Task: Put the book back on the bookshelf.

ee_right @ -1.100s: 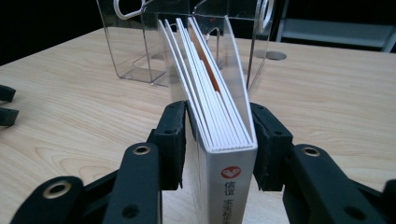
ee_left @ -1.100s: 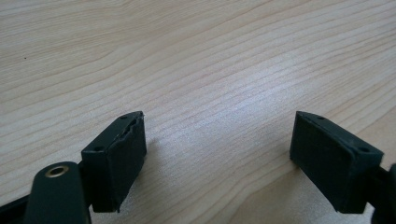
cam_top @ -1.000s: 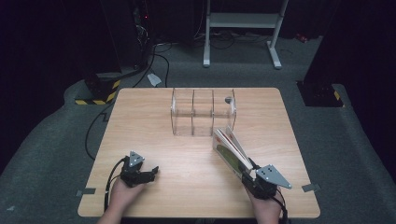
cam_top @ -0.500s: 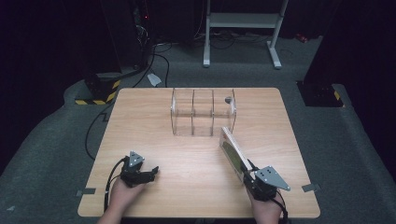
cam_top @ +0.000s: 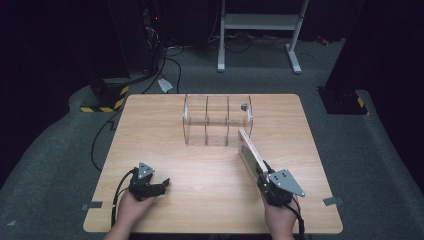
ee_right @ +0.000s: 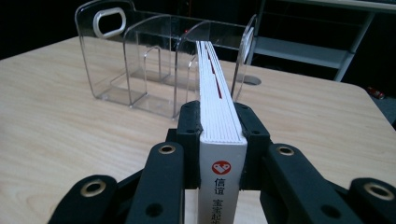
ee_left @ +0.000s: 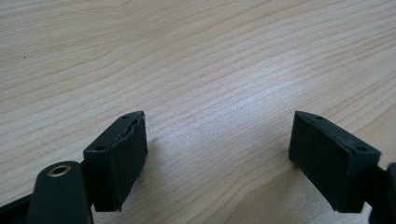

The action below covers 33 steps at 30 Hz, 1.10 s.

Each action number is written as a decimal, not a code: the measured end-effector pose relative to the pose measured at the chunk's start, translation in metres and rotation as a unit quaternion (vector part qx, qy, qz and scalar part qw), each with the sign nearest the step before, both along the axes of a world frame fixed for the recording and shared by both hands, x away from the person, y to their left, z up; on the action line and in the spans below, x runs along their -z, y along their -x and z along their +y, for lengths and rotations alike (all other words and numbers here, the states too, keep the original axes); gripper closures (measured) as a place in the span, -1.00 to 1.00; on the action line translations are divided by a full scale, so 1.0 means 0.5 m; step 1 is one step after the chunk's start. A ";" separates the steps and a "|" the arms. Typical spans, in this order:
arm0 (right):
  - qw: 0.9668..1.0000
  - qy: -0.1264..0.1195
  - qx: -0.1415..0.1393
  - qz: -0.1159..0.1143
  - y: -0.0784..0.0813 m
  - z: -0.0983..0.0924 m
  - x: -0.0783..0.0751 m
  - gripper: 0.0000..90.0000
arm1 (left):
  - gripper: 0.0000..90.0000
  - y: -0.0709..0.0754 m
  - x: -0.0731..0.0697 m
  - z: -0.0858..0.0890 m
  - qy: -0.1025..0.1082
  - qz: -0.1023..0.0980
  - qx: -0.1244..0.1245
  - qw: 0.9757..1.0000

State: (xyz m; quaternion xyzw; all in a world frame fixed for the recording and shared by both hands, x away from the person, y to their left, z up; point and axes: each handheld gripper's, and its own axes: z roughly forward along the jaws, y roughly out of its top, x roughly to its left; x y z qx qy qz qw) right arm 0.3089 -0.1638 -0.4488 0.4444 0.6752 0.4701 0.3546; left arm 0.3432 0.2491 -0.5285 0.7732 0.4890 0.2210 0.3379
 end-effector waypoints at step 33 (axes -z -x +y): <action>0.998 -0.009 0.057 -0.030 -0.207 0.094 -0.013 0.67 | -0.55 0.001 0.000 0.000 0.001 0.000 0.000 1.000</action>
